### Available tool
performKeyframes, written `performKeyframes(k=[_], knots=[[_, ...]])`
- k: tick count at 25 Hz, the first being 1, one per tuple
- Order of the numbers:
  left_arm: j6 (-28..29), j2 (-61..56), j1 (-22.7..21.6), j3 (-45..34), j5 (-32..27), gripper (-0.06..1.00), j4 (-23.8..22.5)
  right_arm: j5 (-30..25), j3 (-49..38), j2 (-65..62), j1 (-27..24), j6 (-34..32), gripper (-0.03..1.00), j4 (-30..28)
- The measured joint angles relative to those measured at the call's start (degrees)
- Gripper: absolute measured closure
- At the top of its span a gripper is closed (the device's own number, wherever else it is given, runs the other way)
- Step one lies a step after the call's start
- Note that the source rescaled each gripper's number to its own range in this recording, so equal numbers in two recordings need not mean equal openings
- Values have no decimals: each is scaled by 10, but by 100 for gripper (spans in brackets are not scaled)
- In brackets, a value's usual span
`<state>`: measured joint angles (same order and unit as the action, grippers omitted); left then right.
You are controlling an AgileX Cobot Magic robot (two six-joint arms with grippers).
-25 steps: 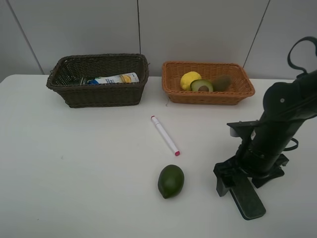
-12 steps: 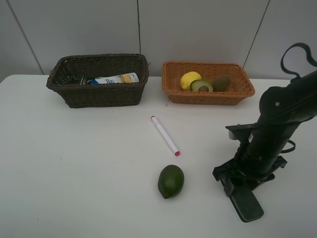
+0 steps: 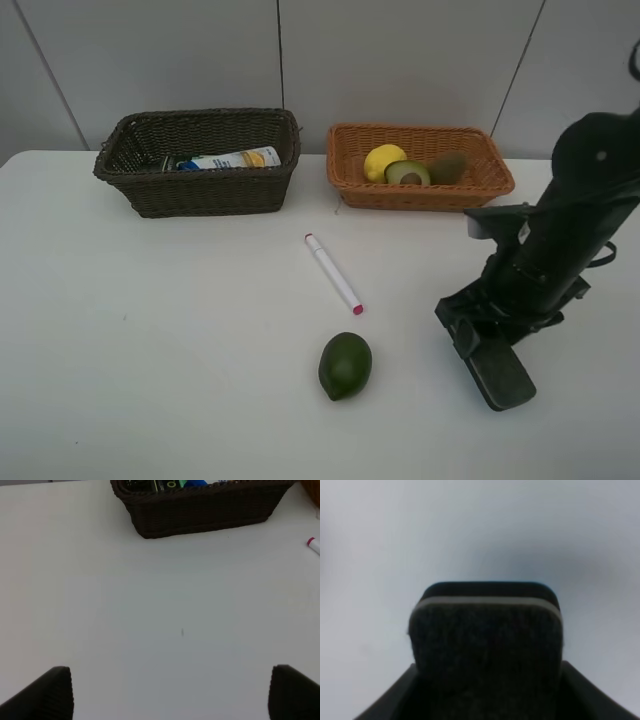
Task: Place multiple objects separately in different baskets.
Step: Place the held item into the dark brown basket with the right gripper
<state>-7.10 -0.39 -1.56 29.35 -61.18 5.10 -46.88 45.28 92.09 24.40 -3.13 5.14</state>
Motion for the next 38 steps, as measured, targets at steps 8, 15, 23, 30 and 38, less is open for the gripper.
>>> performKeyframes(k=[8,15,23,30,38], knots=[[0,0,0,0,0,-5,0,37,293,41,0,36,50,27],[0,0,0,0,0,-5,0,166,582,217,29,114,50,170],[0,0,0,0,0,-5,0,198,764,404,80,142,50,189],[0,0,0,0,0,-5,0,276,779,455,92,143,50,198],[0,0,0,0,0,-5,0,280,780,479,99,144,50,133]])
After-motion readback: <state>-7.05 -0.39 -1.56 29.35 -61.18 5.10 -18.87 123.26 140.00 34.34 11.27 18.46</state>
